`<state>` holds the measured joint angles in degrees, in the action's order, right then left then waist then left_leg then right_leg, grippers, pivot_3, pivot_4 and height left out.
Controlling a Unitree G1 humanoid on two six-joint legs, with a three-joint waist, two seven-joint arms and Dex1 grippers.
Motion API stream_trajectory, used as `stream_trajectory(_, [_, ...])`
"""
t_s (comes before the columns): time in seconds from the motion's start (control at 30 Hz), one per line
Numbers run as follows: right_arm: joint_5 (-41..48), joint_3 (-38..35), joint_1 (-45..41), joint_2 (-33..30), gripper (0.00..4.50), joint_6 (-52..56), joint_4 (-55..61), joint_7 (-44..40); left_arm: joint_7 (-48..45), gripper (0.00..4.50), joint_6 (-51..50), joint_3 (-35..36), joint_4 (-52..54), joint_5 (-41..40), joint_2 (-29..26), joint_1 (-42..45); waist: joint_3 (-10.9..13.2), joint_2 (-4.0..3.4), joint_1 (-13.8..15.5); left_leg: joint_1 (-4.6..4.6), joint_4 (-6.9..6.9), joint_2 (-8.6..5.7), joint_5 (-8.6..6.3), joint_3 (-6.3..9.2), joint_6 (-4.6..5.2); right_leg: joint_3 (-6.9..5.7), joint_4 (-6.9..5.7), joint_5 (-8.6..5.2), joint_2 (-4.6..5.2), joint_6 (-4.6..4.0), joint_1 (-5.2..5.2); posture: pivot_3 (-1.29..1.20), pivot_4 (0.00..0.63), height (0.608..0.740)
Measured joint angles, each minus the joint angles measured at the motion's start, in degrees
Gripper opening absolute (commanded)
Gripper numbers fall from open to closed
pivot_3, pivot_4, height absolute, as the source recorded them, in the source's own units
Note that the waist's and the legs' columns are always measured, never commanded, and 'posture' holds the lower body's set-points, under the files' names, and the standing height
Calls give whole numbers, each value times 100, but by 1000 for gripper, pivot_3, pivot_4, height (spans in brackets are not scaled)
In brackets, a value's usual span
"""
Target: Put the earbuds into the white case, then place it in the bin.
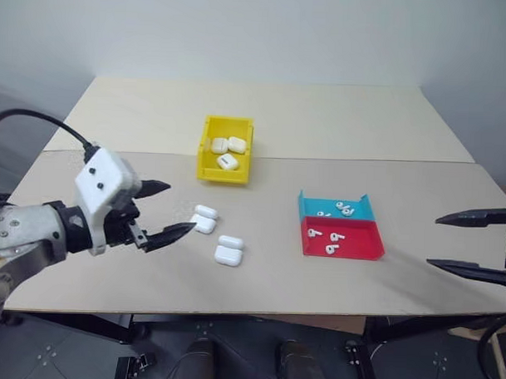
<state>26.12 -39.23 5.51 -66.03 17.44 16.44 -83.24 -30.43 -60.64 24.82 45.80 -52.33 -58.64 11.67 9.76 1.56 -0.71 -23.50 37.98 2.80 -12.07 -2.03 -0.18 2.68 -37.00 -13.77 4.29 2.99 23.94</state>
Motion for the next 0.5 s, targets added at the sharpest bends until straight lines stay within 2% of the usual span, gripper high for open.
stream_trajectory(0.1, [-7,-19,91,1,3691,69,16,6,963,4500,-934,-332,73,-227,62,786,2,4,27,18,0,-3,6,5,-5,-2,-1,2,0,4,-22,0,150,740])
stream_trajectory(0.2, [-9,0,215,10,3691,139,70,26,2065,4500,-2298,-842,48,-213,889,1755,6,11,42,65,0,-10,8,12,-3,-4,16,1,0,8,-87,0,150,740])
stream_trajectory(0.27, [-6,3,219,11,3691,174,138,90,2697,4500,-2882,-1137,57,-176,1451,1967,8,20,25,66,0,-17,11,15,-7,2,22,1,3,8,-93,0,150,740])
stream_trajectory(0.37, [-6,12,213,11,3691,204,144,156,3768,4500,-3164,-1521,-154,-380,2076,1964,12,32,-27,64,0,-18,11,16,-7,10,21,11,2,20,-89,0,150,740])
stream_trajectory(0.5, [-6,35,199,11,3691,271,133,240,5040,4500,-3167,-1913,-685,-871,2201,2232,16,38,-9,62,0,-17,11,27,-6,7,17,11,-3,14,-86,0,150,740])
